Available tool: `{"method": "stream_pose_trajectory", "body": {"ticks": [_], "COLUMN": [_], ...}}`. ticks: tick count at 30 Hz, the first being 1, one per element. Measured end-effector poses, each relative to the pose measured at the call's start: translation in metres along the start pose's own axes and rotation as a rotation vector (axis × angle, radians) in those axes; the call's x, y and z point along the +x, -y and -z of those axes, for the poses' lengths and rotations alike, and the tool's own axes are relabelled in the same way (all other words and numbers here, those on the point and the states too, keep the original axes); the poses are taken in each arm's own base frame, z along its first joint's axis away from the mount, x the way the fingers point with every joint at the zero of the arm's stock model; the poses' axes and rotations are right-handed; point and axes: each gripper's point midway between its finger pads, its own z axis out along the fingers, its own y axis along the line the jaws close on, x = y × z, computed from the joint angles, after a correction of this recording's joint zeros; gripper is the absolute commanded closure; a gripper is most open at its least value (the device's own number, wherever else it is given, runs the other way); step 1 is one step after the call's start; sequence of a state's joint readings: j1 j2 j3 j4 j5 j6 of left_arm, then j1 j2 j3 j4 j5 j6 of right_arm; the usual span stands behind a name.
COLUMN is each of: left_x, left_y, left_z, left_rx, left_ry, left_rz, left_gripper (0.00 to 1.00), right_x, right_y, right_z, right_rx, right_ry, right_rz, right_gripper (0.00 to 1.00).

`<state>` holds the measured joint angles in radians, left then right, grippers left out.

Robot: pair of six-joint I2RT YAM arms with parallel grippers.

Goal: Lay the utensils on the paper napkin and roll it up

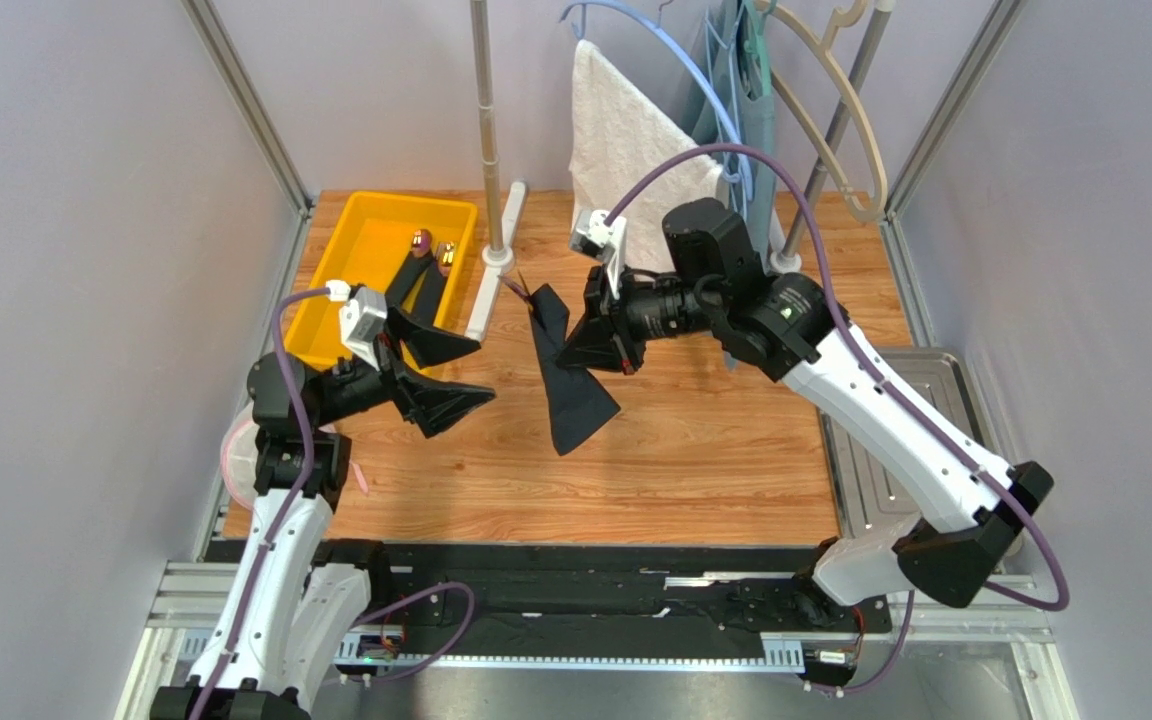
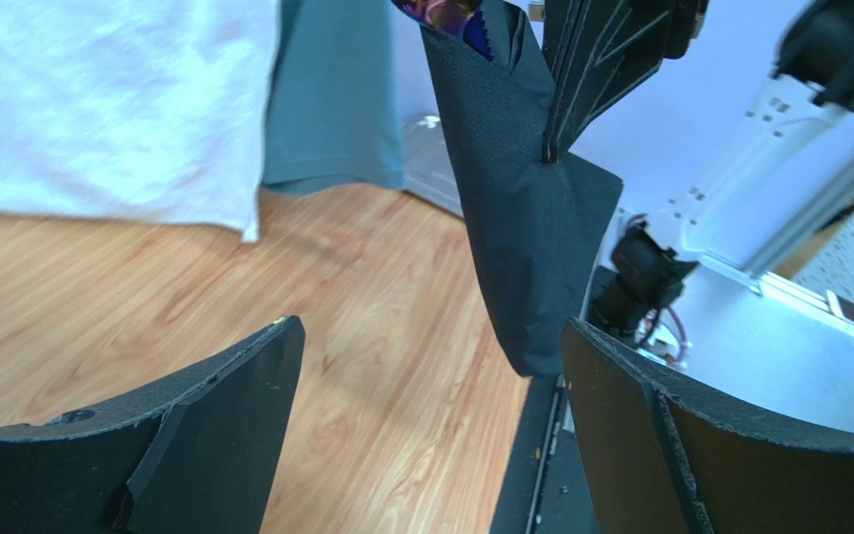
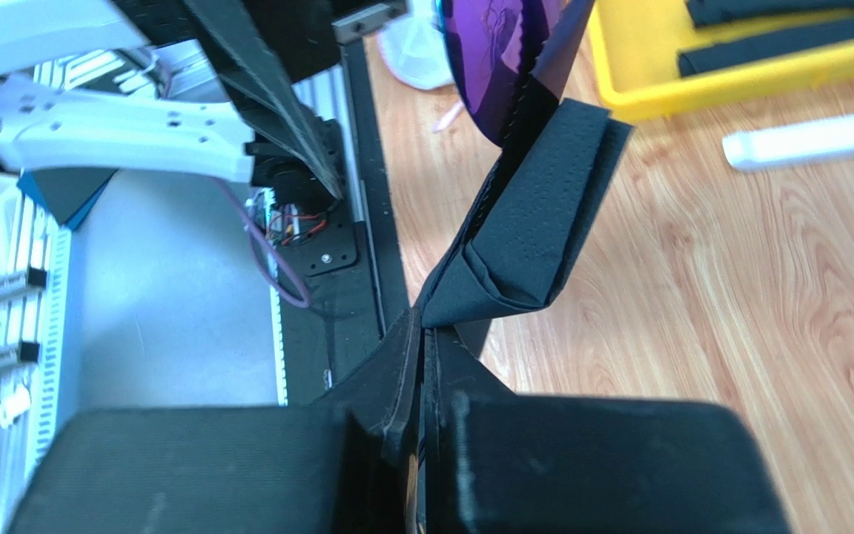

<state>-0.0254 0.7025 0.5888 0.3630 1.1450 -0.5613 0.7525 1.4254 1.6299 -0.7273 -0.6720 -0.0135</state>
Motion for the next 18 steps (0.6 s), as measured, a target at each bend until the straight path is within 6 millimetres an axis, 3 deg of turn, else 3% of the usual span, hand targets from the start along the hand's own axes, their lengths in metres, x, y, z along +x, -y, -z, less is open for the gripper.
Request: {"method": "stream_pose_trajectory", "body": {"ticks": [4,10,18], "left_x": [-0.005,-0.003,-0.002], "left_y": [0.031,0.065,0.082], "left_z": [-0.008,-0.017,-0.024], "left_rx": [0.119,0.256,0.327], "left_ry": [0.006,0.002,-0.003], "left_rz": [-0.042,-0.063,-0.023], "left_gripper": [0.05,0.09,0.11], "right_x": [-0.002,0.002,-0.003], "right_y": [-0.031,-0.054,-0.088], "right_z": [0.004,0.002,0.012], "right_rx": [-0.041,-0.063,-0.086], "right_ry": [0.008,-0.011,0.025], "right_rz": [0.103,0.206,0.362], "right_gripper": [1.0,1.0,1.0]}}
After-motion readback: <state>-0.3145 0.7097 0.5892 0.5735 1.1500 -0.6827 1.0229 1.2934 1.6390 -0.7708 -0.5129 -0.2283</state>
